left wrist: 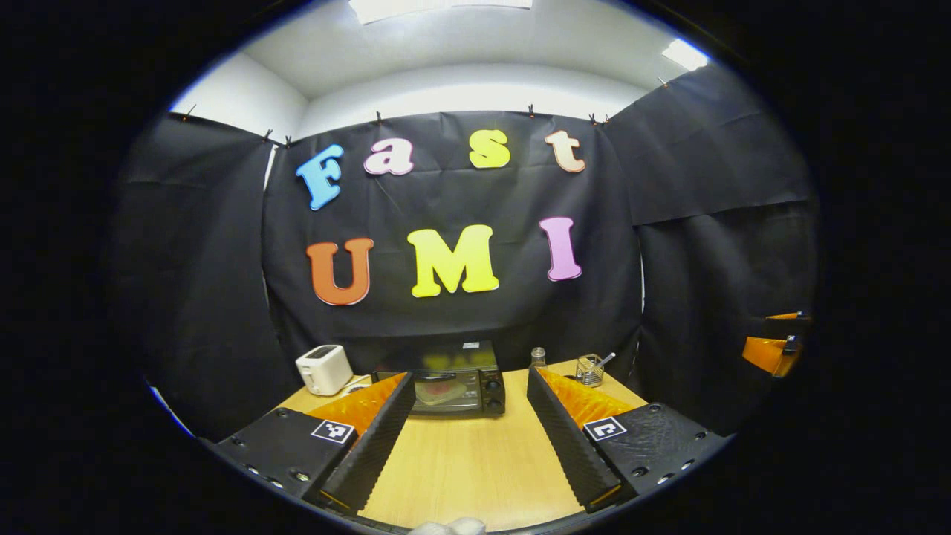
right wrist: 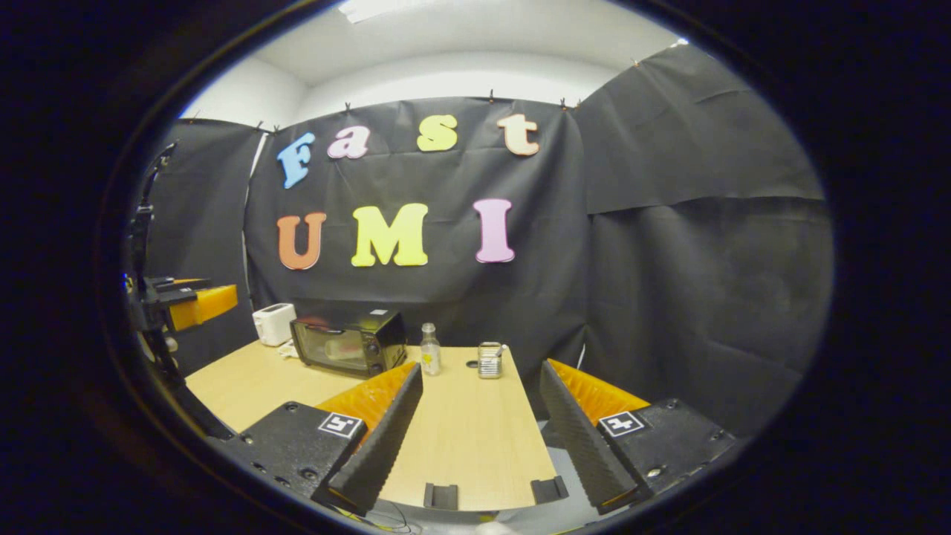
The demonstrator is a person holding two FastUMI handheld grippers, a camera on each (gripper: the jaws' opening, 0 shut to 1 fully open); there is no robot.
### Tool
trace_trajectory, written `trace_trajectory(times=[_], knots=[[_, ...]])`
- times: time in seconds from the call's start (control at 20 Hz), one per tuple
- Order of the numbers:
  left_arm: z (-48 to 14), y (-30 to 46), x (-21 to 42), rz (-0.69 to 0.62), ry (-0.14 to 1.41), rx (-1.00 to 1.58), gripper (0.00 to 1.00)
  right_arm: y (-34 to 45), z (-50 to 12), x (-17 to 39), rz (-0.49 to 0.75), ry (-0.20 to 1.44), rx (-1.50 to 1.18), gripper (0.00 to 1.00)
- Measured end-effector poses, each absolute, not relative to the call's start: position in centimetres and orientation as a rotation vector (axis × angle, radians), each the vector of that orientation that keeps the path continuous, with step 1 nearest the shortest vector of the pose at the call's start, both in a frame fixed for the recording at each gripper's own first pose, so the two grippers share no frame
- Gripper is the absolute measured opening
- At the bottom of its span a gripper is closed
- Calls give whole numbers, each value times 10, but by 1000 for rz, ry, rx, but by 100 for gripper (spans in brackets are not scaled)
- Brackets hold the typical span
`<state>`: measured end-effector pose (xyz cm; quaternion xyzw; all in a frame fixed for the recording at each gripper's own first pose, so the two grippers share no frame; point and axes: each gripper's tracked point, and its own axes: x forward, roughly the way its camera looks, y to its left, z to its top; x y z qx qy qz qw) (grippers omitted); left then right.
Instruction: Open the electric oven with the left hand, put the food in, and close the electric oven.
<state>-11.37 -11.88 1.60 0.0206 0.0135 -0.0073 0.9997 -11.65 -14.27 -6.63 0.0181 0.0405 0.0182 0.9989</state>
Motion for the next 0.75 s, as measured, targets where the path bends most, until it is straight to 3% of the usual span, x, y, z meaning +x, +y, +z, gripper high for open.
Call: trace_trajectory(times=[0.05,0.3,0.75], knots=[[16,-115,-125,2,29,43,96,-142,-71,-116,48,91,38,100],[12,-91,-162,64,35,3,96,-130,-62,-115,81,76,34,100],[20,-78,-157,93,37,34,96,-115,-48,-117,121,69,17,96]])
